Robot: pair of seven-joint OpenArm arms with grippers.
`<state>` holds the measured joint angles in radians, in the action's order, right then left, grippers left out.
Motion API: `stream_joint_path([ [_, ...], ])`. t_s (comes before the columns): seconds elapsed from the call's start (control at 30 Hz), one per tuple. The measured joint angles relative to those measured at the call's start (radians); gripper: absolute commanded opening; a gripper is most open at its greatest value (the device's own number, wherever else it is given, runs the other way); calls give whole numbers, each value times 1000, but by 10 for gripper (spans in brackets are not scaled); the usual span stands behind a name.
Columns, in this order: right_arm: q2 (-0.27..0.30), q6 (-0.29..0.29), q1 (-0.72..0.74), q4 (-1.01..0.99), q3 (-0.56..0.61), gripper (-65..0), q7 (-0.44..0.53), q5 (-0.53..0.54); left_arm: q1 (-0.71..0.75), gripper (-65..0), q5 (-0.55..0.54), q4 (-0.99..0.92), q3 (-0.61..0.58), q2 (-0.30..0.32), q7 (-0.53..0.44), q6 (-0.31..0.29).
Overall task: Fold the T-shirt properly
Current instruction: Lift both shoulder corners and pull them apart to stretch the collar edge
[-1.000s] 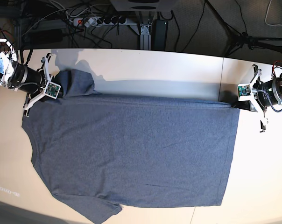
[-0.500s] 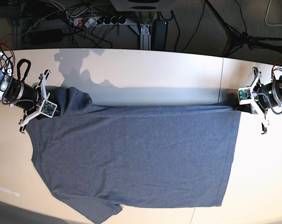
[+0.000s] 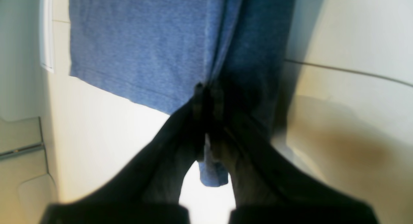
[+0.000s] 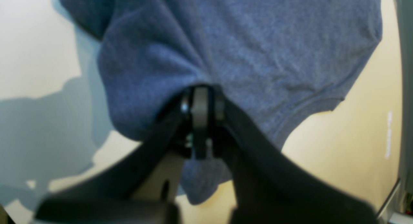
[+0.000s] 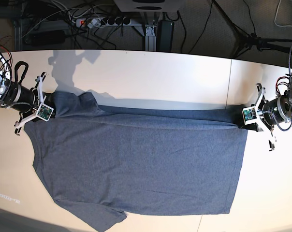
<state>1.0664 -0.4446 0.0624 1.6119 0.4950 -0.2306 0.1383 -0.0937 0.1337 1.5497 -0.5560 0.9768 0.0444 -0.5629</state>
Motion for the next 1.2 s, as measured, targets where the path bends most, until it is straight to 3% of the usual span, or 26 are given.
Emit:
stream_joint_path([
  [0.2,-28,0,104,-37,32,-650,2,32,-48,-650,6,-84,0,-38,-8,-6],
  [0.57,-146,-1,346,-205,297,-650,-5,0,-113,-650,13,-160,0,-54,0,-23],
  [0.73,-171,-2,386,-240,324,-650,-13,-4,-134,-650,40,-201,0,-95,0,-26],
  [1.2,-178,-2,386,-257,326,-650,-10,-3,-216,-650,41,-329,-42,-137,-62,-26],
])
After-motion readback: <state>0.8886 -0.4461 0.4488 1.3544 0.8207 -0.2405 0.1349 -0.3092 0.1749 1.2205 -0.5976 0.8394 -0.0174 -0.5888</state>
